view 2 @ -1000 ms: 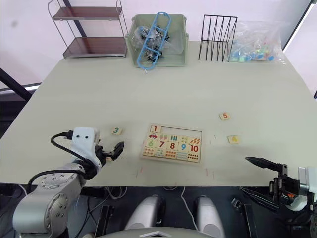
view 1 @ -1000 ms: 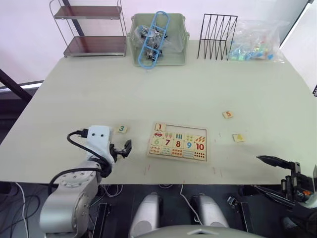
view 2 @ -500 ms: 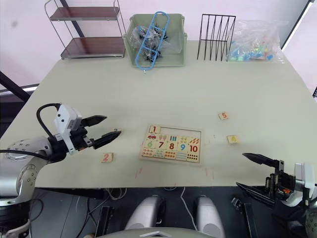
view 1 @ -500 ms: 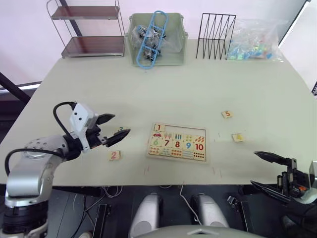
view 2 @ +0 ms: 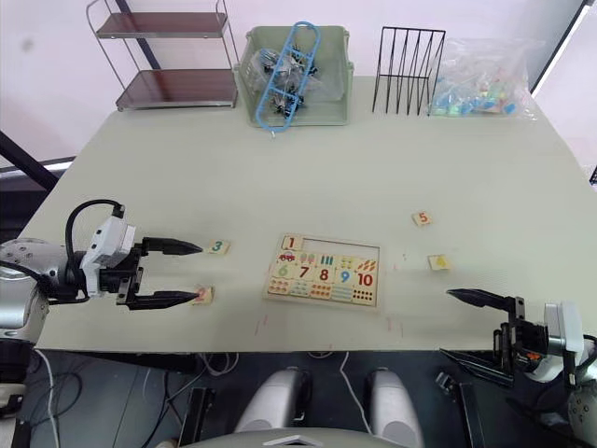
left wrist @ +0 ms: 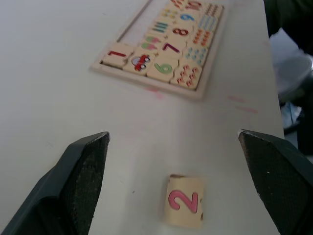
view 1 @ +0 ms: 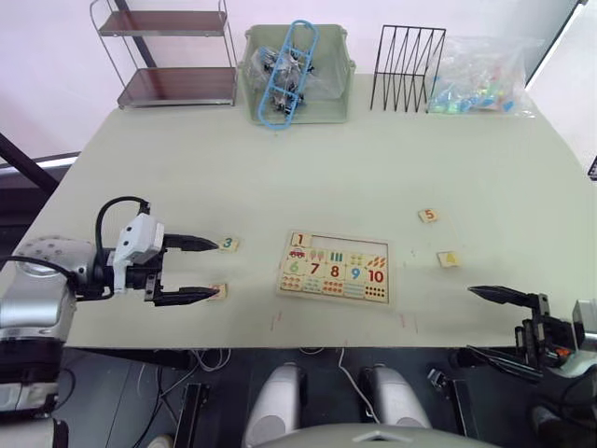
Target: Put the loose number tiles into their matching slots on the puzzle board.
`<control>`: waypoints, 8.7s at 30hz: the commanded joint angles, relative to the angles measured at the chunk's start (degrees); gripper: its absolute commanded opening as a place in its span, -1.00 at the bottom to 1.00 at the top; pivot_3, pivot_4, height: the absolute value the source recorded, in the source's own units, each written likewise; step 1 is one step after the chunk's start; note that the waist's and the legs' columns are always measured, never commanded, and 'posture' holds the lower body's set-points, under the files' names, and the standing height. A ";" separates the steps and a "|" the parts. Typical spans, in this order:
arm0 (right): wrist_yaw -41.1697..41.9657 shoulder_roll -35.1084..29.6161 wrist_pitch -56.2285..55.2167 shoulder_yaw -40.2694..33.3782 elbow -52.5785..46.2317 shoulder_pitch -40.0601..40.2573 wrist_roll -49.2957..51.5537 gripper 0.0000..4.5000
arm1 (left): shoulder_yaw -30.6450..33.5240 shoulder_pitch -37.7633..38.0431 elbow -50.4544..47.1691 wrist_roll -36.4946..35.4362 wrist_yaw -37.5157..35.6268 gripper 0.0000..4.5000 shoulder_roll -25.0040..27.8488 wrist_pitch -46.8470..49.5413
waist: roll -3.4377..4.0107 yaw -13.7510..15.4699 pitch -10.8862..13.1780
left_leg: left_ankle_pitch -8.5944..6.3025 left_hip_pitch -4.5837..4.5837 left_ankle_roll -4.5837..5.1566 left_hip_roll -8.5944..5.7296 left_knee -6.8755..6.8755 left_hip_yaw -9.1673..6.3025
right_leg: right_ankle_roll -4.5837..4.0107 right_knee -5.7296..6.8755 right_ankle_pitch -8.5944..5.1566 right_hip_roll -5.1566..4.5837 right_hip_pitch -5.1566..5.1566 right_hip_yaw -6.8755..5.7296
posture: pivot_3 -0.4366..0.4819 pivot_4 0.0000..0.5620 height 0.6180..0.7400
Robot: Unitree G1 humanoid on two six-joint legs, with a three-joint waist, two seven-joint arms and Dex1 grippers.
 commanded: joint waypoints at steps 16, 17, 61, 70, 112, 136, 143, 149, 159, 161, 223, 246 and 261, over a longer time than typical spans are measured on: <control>-0.16 -1.17 -0.24 -0.37 -1.29 -1.68 0.62 1.00 | -13.81 -5.93 17.12 -4.83 -2.04 0.98 3.06 -19.67 | 0.01 0.06 0.00 | 0.00 -0.02 0.00 0.02 0.01 0.03 | 0.12 0.04 0.07 0.07 -0.01 -0.02 | -0.05 -0.47 1.00; -0.18 -1.22 -0.24 -0.37 -1.35 -1.70 0.65 1.00 | -14.95 -6.38 18.19 -4.59 -2.04 0.98 3.05 -21.27 | 0.01 0.07 0.00 | 0.00 -0.02 0.00 0.02 0.01 0.03 | 0.12 0.04 0.07 0.07 -0.01 -0.03 | -0.05 -0.47 1.00; -2.12 -1.21 -0.36 0.04 -4.12 -0.32 1.12 1.00 | -27.57 -19.38 26.47 -6.27 -2.04 -0.59 4.81 -25.65 | 0.22 0.18 -0.11 | 0.00 -0.04 0.01 0.01 0.08 0.09 | 0.25 0.17 0.13 0.13 0.00 -0.08 | -0.05 -0.47 1.00; -6.44 -0.41 0.54 -0.23 -4.72 -0.77 0.63 1.00 | -27.18 -27.01 21.20 -5.35 -2.04 -0.59 3.10 -18.05 | 0.20 0.06 -0.10 | 0.00 -0.05 0.01 0.00 0.09 0.10 | 0.25 0.17 0.13 0.20 0.00 -0.06 | -0.05 -0.47 1.00; -15.24 5.26 -4.42 1.73 -10.25 4.71 -1.68 1.00 | -35.87 -52.35 10.37 30.07 2.29 -0.59 -23.30 13.32 | 0.08 -0.05 -0.03 | 0.01 -0.11 0.01 -0.15 0.14 0.04 | 0.27 0.17 0.12 0.30 -0.01 -0.04 | -0.05 -0.47 1.00; -14.81 5.51 -6.94 1.35 -8.20 5.05 -1.59 1.00 | -39.36 -53.29 12.40 38.29 1.28 -0.59 -29.68 21.35 | 0.07 -0.18 -0.02 | 0.01 -0.11 0.01 -0.14 0.14 0.03 | 0.26 0.18 0.13 0.31 -0.01 -0.03 | -0.05 -0.47 1.00; -14.79 5.33 -7.58 1.48 -7.53 5.36 -1.69 1.00 | -40.10 -52.07 11.06 38.97 1.08 -0.59 -29.12 22.09 | 0.07 -0.20 -0.02 | 0.01 -0.10 0.01 -0.14 0.14 0.03 | 0.26 0.18 0.13 0.30 -0.01 -0.03 | -0.05 -0.47 1.00; -14.33 5.05 -7.76 1.15 -7.09 5.51 -1.50 1.00 | -40.43 -51.96 11.84 39.50 1.61 -0.59 -29.43 22.12 | 0.07 -0.16 -0.02 | 0.01 -0.11 0.01 -0.14 0.14 0.03 | 0.26 0.18 0.13 0.30 -0.01 -0.03 | -0.05 -0.47 1.00; -13.87 5.37 -8.17 1.08 -6.47 5.62 -1.66 1.00 | -40.76 -51.05 12.08 40.39 1.51 -0.59 -29.25 21.62 | 0.07 -0.15 -0.02 | 0.01 -0.11 0.01 -0.14 0.14 0.03 | 0.26 0.18 0.13 0.30 -0.01 -0.03 | -0.05 -0.47 1.00; -13.85 5.38 -8.31 1.11 -6.35 5.71 -1.68 1.00 | -40.83 -50.90 12.14 40.48 1.53 -0.59 -29.21 21.43 | 0.07 -0.15 -0.02 | 0.01 -0.11 0.01 -0.14 0.14 0.03 | 0.26 0.18 0.13 0.30 -0.01 -0.03 | -0.05 -0.47 1.00; -14.35 5.36 -9.51 1.44 -5.88 6.41 -1.77 1.00 | -29.83 -56.45 31.64 34.31 9.95 0.99 -30.70 13.40 | 0.07 -0.68 -0.02 | 0.01 -0.10 0.01 -0.14 0.17 0.00 | 0.26 0.22 0.13 0.31 0.00 -0.05 | -0.05 -0.47 1.00; -14.20 4.90 -9.05 1.31 -5.69 5.88 -1.53 1.00 | -17.86 -39.93 26.25 19.95 6.46 -0.98 -29.86 -1.62 | 0.07 -1.13 -0.02 | 0.01 -0.06 0.01 -0.15 0.18 0.01 | 0.24 0.32 0.15 0.29 -0.01 -0.02 | -0.05 -0.47 1.00; -14.45 3.91 -8.43 0.65 -5.85 5.87 -1.23 1.00 | -21.26 -36.05 25.63 23.94 6.78 -0.98 -28.60 -2.83 | 0.07 -1.19 -0.03 | 0.01 -0.05 0.01 -0.15 0.18 0.01 | 0.24 0.32 0.14 0.29 0.00 -0.02 | -0.05 -0.47 1.00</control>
